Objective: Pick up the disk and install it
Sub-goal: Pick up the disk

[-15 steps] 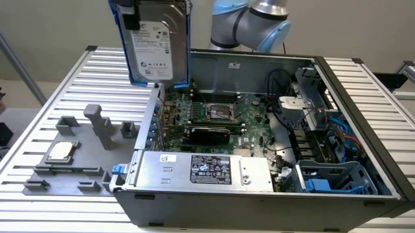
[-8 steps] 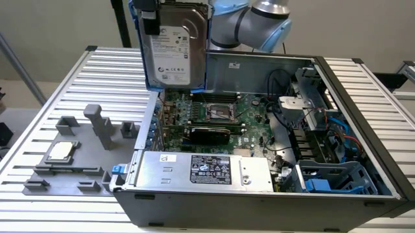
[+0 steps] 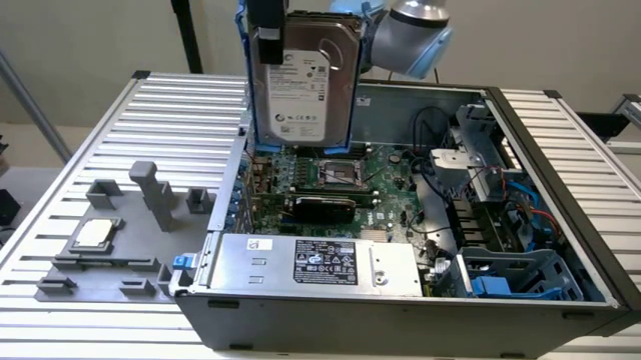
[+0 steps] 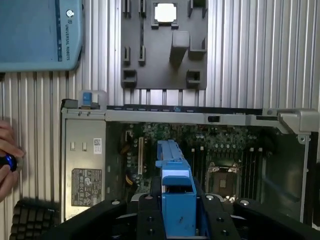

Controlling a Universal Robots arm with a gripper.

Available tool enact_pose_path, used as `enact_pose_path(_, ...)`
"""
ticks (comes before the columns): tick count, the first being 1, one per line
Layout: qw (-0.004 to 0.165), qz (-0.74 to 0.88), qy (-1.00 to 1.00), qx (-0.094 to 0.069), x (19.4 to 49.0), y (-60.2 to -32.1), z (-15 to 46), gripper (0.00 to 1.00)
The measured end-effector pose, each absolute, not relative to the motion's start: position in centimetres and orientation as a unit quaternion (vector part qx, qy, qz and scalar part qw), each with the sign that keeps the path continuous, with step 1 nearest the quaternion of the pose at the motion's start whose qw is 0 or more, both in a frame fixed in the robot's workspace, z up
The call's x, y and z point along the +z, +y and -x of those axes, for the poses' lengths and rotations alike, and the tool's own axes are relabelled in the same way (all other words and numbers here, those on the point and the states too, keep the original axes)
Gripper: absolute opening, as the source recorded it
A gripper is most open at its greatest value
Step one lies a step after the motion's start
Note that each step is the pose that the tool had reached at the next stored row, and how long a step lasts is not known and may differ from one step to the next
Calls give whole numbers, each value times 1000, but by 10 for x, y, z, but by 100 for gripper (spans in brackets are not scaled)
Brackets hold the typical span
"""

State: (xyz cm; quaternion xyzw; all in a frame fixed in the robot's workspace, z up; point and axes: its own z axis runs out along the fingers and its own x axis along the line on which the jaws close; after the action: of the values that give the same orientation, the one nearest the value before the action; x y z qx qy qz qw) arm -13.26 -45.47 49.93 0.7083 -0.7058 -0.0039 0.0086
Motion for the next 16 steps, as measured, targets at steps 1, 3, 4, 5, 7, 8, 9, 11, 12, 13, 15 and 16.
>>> enact_pose_path(1,9,-708,-706,-4,499,-457,128,0)
enact_pose_path(3,9,-708,-706,-4,499,-461,119,0)
enact_pose_path(4,9,-708,-706,-4,499,-463,115,0)
enact_pose_path(5,9,-708,-706,-4,499,-465,111,0)
enact_pose_path(7,9,-708,-706,-4,499,-470,102,0)
enact_pose_path(8,9,-708,-706,-4,499,-472,98,0)
enact_pose_path(9,9,-708,-706,-4,499,-474,94,0)
enact_pose_path(11,9,-708,-706,-4,499,-478,85,0)
enact_pose_path(12,9,-708,-706,-4,499,-480,81,0)
enact_pose_path(13,9,-708,-706,-4,499,-482,76,0)
enact_pose_path(15,9,-708,-706,-4,499,-485,67,0)
enact_pose_path(16,9,-708,-706,-4,499,-487,62,0)
